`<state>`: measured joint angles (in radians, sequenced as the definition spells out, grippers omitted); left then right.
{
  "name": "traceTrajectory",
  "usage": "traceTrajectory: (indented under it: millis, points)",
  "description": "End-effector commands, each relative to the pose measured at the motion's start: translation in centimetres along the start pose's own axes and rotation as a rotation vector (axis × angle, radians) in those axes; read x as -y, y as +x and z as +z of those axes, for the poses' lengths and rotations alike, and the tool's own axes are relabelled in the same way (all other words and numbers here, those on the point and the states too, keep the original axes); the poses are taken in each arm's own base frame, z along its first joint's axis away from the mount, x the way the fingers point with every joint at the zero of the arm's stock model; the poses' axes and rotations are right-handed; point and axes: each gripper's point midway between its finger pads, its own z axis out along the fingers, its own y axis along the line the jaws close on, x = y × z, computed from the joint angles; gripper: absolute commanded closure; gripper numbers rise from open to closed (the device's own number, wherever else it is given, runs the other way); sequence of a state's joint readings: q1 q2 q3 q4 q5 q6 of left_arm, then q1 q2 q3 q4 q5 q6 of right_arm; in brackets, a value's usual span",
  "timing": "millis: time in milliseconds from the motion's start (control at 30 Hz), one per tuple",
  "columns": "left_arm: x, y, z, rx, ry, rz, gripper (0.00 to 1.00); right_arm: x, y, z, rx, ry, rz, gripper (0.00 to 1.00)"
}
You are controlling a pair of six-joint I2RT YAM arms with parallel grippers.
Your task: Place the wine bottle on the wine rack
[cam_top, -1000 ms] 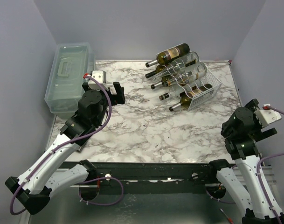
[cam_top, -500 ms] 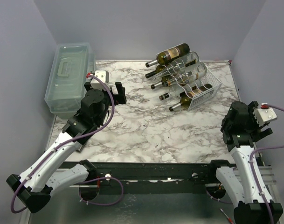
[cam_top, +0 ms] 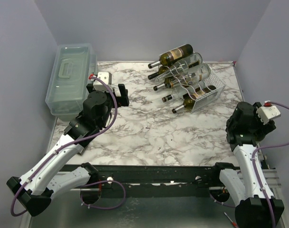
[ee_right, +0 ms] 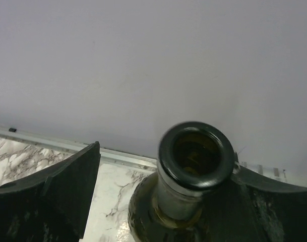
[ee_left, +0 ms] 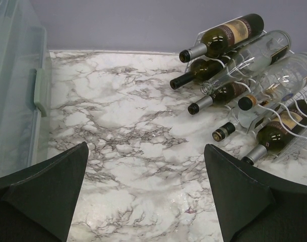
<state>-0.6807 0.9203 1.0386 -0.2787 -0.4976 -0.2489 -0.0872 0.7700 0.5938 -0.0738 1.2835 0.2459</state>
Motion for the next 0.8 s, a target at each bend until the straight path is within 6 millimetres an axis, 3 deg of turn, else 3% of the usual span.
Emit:
traceTrajectory:
  millis: [0,67,167,300,367,467,633,767]
  points:
    - [-0.1,-0.9,-0.2,0.018,-0.01,0.003,0.01,-1.4,0.7,0.0,-0.008,-0.083,-0.014,0.26]
    - [-0.1,-1.0,-0.2,0.02,-0.009,0.002,0.01,-1.7,1.1,-0.1,-0.015,-0.108,-0.012,0.32]
    - [0.0,-0.9,-0.2,0.019,-0.007,0.006,0.01,-2.5,1.0,-0.2,-0.01,-0.158,-0.003,0.49]
    - [-0.2,-1.0,-0.3,0.024,-0.014,0.007,0.01,-4.2,-0.2,-0.6,-0.001,-0.267,-0.036,0.8]
    - [-0.3,-1.1,-0.3,0.026,-0.016,0.01,0.01,-5.0,-1.0,-1.0,0.005,-0.329,-0.046,0.91]
    - [-0.3,-1.2,-0.4,0.029,-0.014,0.008,0.01,-6.4,-2.6,-1.9,0.04,-0.449,-0.05,0.99]
    - [-0.6,-1.4,-0.4,0.035,-0.03,0.018,0.01,-9.3,-6.0,-3.6,0.105,-0.641,-0.096,0.99]
    - [-0.9,-1.4,-0.4,0.038,-0.046,0.021,0.01,-12.3,-8.8,-6.4,0.178,-0.852,-0.097,0.99]
